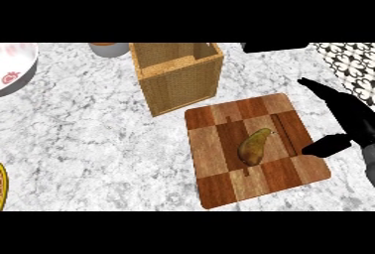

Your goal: Pick the pear from the cutting board and place it in the basket

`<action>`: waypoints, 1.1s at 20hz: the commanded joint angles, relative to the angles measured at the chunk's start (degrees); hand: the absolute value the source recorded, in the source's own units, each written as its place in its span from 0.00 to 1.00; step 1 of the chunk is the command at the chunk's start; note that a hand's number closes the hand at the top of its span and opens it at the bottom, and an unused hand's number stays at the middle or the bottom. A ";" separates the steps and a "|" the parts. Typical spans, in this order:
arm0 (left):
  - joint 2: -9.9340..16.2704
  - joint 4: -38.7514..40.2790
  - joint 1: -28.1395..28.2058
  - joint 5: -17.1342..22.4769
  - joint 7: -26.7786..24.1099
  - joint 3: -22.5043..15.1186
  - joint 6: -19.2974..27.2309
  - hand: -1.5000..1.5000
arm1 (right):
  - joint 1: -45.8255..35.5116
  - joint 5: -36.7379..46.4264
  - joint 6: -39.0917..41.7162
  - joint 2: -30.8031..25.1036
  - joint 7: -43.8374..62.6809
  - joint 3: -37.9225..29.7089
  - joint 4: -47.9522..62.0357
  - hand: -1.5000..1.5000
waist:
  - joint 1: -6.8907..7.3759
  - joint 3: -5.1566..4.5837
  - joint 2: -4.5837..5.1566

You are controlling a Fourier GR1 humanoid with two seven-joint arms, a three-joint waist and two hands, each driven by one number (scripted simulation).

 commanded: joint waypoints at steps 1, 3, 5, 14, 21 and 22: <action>-4.17 -10.61 -14.20 2.12 -7.74 1.59 0.03 0.50 | -0.90 0.89 6.78 -1.66 6.11 4.21 -0.88 0.00 | -1.96 -0.90 0.31; -4.60 -10.74 -14.13 2.13 -8.18 1.38 -0.26 0.50 | -1.67 0.35 9.36 -1.21 8.57 5.67 -1.78 0.00 | -1.93 -0.77 0.46; -5.03 -10.73 -14.53 2.62 -8.78 1.79 -0.66 0.50 | -2.37 0.03 11.09 -1.09 10.73 6.37 -2.32 0.00 | -1.99 -0.55 0.63; -6.43 -10.74 -14.67 3.15 -10.02 2.87 -1.39 0.50 | -6.62 -0.77 14.34 0.51 20.99 6.89 -5.49 0.00 | -3.20 -0.07 0.49; -8.06 -9.16 -14.45 2.87 -11.62 3.13 -1.67 0.50 | -9.07 0.48 14.57 1.87 27.36 7.62 -8.24 0.00 | -3.59 0.05 0.42; -8.42 -9.21 -14.46 3.12 -12.08 2.88 -2.24 0.50 | -9.47 0.56 14.44 2.23 28.08 7.54 -8.23 0.00 | -3.28 0.06 0.55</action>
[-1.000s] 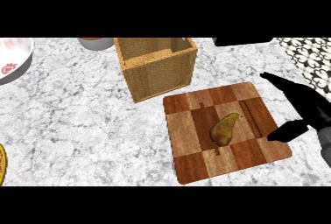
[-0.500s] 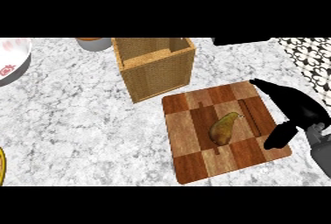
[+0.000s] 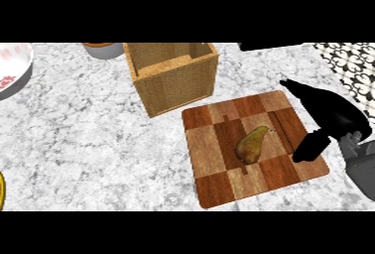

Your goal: Pick the pear from the cutting board and place it in the basket

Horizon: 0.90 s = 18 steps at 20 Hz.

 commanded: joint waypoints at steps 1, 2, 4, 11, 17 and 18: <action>-4.08 -10.23 -16.35 2.29 -7.30 1.43 0.06 0.50 | -1.35 0.37 0.57 1.16 3.92 0.64 -0.94 0.00 | -2.14 -0.76 0.52; -4.18 -10.56 -16.21 2.03 -7.93 1.40 -0.05 0.50 | -0.80 0.70 0.27 1.71 4.37 1.24 -1.09 0.00 | -1.90 -0.60 0.56; -4.49 -10.97 -16.60 2.27 -7.43 1.31 -0.21 0.50 | -1.47 0.38 0.34 2.40 5.53 1.07 -1.40 0.00 | -2.35 -0.51 0.84; -5.53 -10.55 -16.71 1.68 -8.92 1.44 -0.65 0.50 | -0.61 1.17 -0.13 5.02 9.15 3.06 -1.41 0.00 | -1.71 -0.31 1.28; -6.32 -10.19 -17.13 2.30 -9.03 2.13 -1.25 0.50 | -1.45 2.31 -0.33 6.37 11.47 3.98 -1.59 0.00 | -1.18 -0.29 1.41; -6.86 -10.07 -17.09 1.73 -9.70 1.61 -1.11 0.50 | -0.80 2.72 -1.32 7.21 11.67 4.24 -0.84 0.00 | -0.76 -0.24 1.63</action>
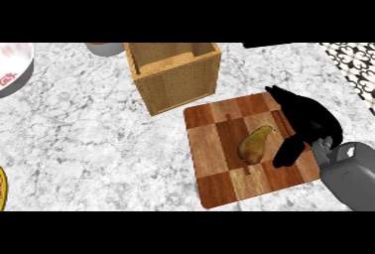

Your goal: Pick the pear from the cutting board and place it in the basket

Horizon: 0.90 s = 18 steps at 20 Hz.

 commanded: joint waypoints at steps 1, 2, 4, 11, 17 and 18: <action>-3.74 -10.89 -16.55 2.08 -7.24 0.61 -0.40 0.50 | -0.28 1.00 -0.93 1.44 1.55 0.60 0.00 0.00 | -1.37 -0.77 0.21; -3.64 -10.23 -16.84 1.56 -7.37 0.66 -0.29 0.50 | -0.43 1.30 -0.89 2.08 2.10 1.28 -0.24 0.00 | -1.55 -0.86 0.22; -3.45 -10.11 -17.21 1.77 -6.84 1.37 -0.23 0.50 | 0.29 1.43 -1.29 2.73 2.23 1.71 0.15 0.00 | -2.00 -0.75 0.48; -4.18 -10.19 -17.43 1.62 -7.37 1.23 -1.12 0.50 | -0.19 2.57 -2.23 4.74 3.10 2.59 0.87 0.00 | -1.45 -0.74 0.59; -4.74 -10.57 -17.76 1.27 -7.18 1.21 -1.46 0.50 | 0.71 3.59 -2.67 6.26 4.28 3.82 3.24 0.00 | -1.46 -0.66 1.04; -4.99 -10.03 -17.80 0.84 -7.31 1.40 -0.90 0.50 | 0.69 3.70 -2.48 5.80 4.02 3.66 3.56 0.00 | -1.53 -0.69 1.00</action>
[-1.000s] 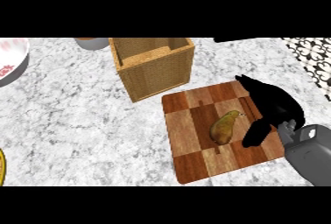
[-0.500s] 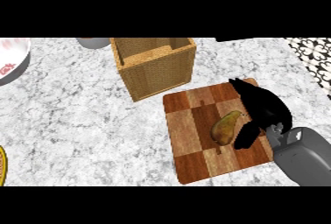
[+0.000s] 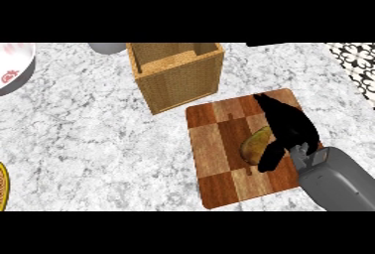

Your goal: Pick the pear from the cutting board and place it in the basket

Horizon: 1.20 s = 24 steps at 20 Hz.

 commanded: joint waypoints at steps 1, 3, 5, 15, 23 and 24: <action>-3.61 -10.78 -16.80 2.48 -6.43 0.41 -0.36 0.50 | 0.94 0.78 -1.00 1.19 0.91 0.68 1.11 0.00 | -2.30 -0.82 0.05; -4.26 -10.03 -16.71 1.40 -7.27 -0.03 0.09 0.50 | 0.95 0.83 -0.87 1.58 0.81 0.94 1.51 0.00 | -1.92 -0.93 -0.03; -3.89 -9.76 -16.93 1.93 -6.33 0.33 -0.58 0.50 | 1.66 1.18 -1.52 2.09 0.63 1.25 1.82 0.00 | -2.72 -0.88 0.16; -4.74 -9.98 -16.38 1.67 -7.23 0.99 -1.25 0.50 | 2.51 2.49 -2.66 3.17 -0.03 1.84 3.44 0.00 | -2.23 -0.83 -0.10; -4.47 -9.97 -16.97 0.96 -7.25 1.21 -2.34 0.50 | 0.73 7.32 -1.14 1.73 -2.88 6.42 4.32 1.00 | -1.58 -0.87 0.13; -5.40 -10.77 -16.92 1.10 -6.98 0.93 -1.76 0.50 | 0.37 7.48 -0.85 1.30 -3.31 6.40 4.33 1.00 | -1.43 -0.80 0.10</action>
